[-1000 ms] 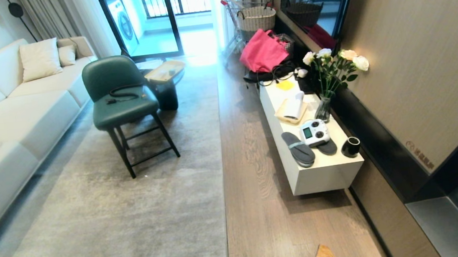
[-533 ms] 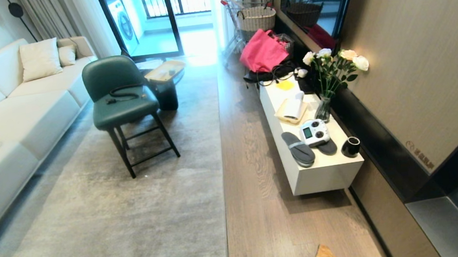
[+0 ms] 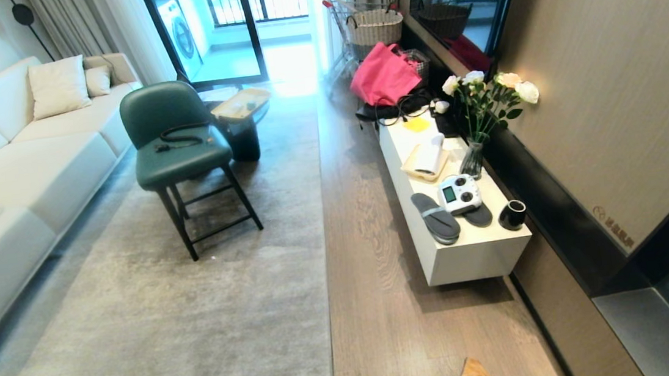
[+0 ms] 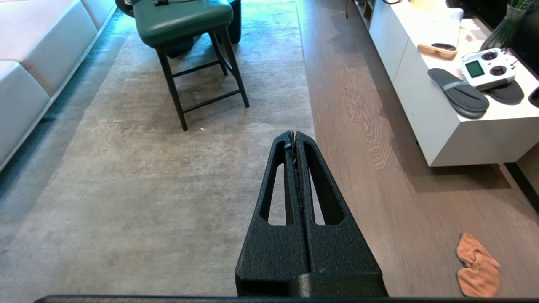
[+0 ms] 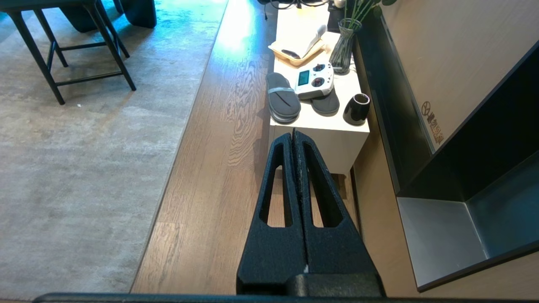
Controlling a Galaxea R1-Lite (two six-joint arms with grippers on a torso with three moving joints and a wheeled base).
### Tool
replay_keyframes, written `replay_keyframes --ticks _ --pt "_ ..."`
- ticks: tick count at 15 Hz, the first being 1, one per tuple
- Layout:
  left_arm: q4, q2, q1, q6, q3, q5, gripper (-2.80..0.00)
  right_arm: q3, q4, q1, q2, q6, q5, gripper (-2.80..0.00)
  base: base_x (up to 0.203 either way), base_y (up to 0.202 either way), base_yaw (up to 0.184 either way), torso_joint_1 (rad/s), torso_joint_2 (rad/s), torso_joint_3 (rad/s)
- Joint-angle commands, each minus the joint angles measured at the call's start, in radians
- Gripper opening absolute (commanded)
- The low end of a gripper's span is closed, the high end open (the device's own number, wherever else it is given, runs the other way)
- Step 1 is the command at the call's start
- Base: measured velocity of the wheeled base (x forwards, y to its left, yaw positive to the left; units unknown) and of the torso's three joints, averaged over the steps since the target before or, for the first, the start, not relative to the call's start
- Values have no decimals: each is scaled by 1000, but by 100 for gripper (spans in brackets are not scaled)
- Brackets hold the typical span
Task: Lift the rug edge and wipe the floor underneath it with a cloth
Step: Pick up the rag
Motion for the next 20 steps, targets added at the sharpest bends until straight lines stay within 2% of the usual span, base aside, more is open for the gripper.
replay_keyframes --ticks 1,20 --pt "0 0 0 0 0 -1 -280 0 0 0 1 -1 1 -280 0 0 0 0 0 0" --pt "0 0 0 0 0 0 -280 0 0 0 1 0 1 -280 0 0 0 0 0 0"
